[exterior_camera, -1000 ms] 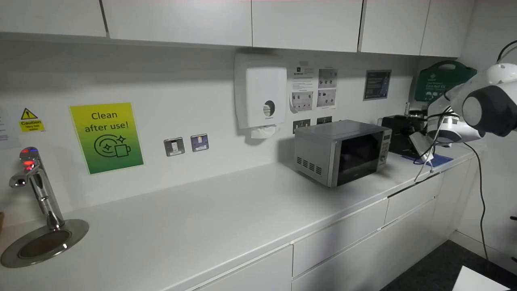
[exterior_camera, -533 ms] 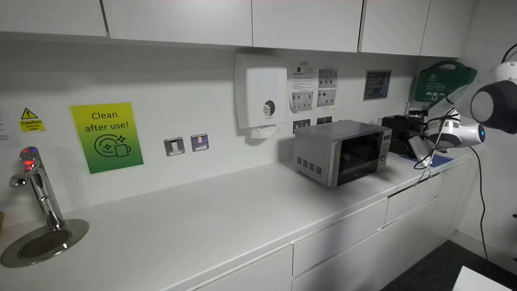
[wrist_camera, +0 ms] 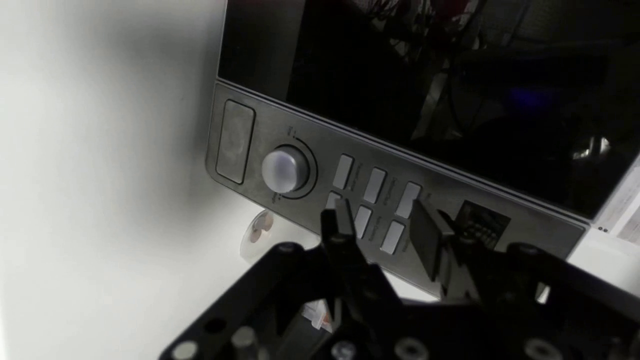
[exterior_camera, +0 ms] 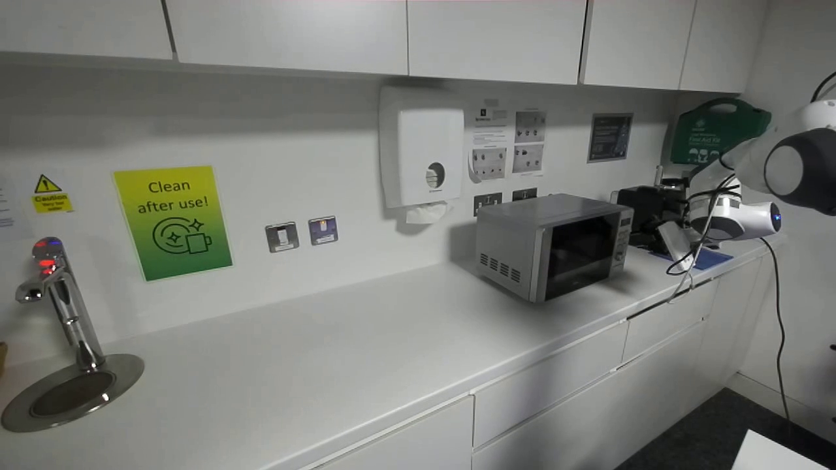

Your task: Press a button on the microwave

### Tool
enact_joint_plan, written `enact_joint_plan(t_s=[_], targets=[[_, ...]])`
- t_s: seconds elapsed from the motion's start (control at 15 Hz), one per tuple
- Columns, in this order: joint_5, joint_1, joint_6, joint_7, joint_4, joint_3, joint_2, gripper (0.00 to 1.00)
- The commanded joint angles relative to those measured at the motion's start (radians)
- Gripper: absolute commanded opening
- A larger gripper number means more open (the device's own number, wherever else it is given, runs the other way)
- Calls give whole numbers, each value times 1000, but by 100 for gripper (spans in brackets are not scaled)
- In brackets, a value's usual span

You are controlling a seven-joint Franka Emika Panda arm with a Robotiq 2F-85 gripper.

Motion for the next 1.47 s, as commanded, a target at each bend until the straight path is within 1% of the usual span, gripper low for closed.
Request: enact_joint_plan(t_s=[0.0,0.07,0.73,0.8,0.87,0.93,1.0,1.07,1.13,1.2,1.27,1.33,1.4], targets=[[-10,-31,8,3,2,34,-6,31],[-11,-31,8,4,2,35,-6,30],[-11,-32,8,4,2,35,-7,30],[-11,-32,8,4,2,35,-7,55],[39,-36,2,-30,5,40,-11,57],[58,-39,0,-26,5,42,-11,64],[75,-42,-1,-21,4,46,-11,73],[90,-45,-4,-20,5,49,-9,31],[105,-47,-9,-26,5,51,-6,35],[116,-46,-11,-28,7,51,-3,34],[129,-46,-14,-32,9,52,-1,27],[142,-46,-16,-36,11,51,1,17],[151,-45,-18,-37,11,51,2,10]])
